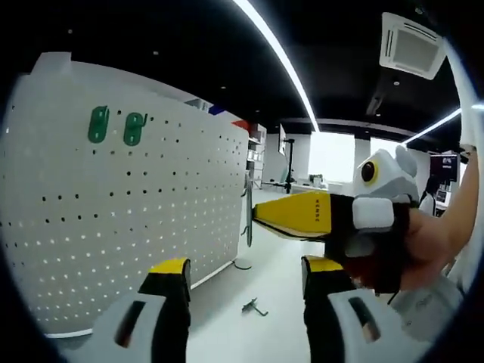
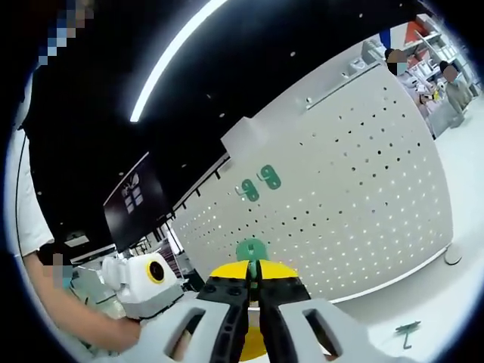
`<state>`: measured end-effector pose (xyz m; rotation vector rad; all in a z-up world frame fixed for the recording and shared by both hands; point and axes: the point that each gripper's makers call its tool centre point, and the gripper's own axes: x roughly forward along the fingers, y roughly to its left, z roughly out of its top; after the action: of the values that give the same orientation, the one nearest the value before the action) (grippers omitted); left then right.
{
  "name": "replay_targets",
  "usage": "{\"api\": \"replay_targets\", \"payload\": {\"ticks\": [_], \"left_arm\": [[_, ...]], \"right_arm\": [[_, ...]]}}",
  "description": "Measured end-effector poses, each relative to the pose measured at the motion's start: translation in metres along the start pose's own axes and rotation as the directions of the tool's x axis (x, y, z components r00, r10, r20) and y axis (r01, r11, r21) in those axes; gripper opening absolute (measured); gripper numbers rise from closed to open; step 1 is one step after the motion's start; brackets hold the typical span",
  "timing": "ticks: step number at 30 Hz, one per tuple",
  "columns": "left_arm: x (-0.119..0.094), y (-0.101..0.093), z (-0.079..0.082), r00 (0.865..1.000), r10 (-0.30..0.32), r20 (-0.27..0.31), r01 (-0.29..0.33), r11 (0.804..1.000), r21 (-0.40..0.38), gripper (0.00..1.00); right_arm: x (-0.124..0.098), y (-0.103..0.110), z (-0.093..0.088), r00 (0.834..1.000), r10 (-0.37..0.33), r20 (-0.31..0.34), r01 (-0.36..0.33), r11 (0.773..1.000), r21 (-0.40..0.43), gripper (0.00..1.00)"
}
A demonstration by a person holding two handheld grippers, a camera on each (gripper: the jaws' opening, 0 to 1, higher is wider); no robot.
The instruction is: Insert the hook assembly into the mounting plate slot until the hook locks in place.
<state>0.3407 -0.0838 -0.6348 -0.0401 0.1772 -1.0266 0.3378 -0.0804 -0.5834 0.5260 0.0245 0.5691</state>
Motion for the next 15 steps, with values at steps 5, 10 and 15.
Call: {"api": "replay_targets", "payload": {"ticks": [5, 10, 15], "left_arm": [[0.001, -0.001, -0.012, 0.999, 0.006, -0.047, -0.006, 1.0, -0.007, 0.8], [0.001, -0.002, -0.015, 0.998, -0.001, -0.057, 0.001, 1.0, -0.002, 0.82], [-0.001, 0.0, -0.014, 0.999, 0.005, -0.052, -0.005, 1.0, 0.004, 0.79]], "right_arm": [[-0.001, 0.0, 0.0, 1.0, 0.0, -0.002, 0.0, 1.0, 0.006, 0.0], [-0.001, -0.001, -0.001, 1.0, -0.001, -0.002, 0.001, 1.0, 0.009, 0.0], [-0.001, 0.0, 0.001, 1.0, 0.002, -0.006, -0.002, 1.0, -0.005, 0.0]]}}
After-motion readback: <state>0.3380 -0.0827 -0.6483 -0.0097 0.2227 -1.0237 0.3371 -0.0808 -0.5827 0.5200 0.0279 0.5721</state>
